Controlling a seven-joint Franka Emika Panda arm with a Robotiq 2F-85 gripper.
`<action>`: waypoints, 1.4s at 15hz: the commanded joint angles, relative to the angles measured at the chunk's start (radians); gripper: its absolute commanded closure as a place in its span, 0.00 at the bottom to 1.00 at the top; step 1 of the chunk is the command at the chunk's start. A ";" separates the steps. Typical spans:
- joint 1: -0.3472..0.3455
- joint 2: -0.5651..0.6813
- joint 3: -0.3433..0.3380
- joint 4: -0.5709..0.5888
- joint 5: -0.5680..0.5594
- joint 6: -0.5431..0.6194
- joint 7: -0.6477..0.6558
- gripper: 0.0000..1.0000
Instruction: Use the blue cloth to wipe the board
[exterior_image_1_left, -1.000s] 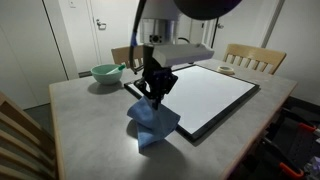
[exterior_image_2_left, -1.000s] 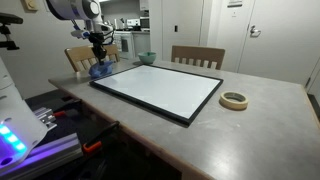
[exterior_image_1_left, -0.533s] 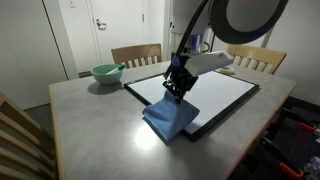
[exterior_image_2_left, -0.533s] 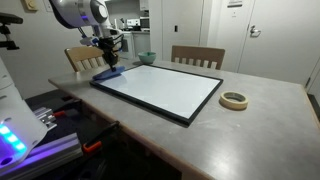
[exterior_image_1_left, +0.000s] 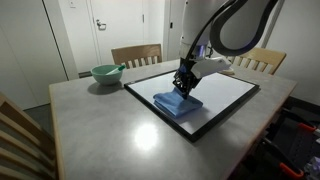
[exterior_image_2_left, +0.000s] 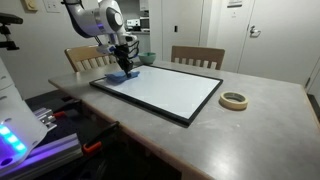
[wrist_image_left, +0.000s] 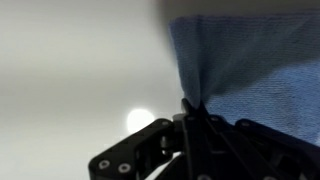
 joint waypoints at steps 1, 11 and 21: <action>-0.042 0.050 -0.003 0.030 0.035 0.024 -0.098 0.99; -0.062 0.036 -0.080 0.029 0.034 -0.030 -0.210 0.99; -0.104 0.010 -0.108 -0.019 0.025 -0.024 -0.288 0.99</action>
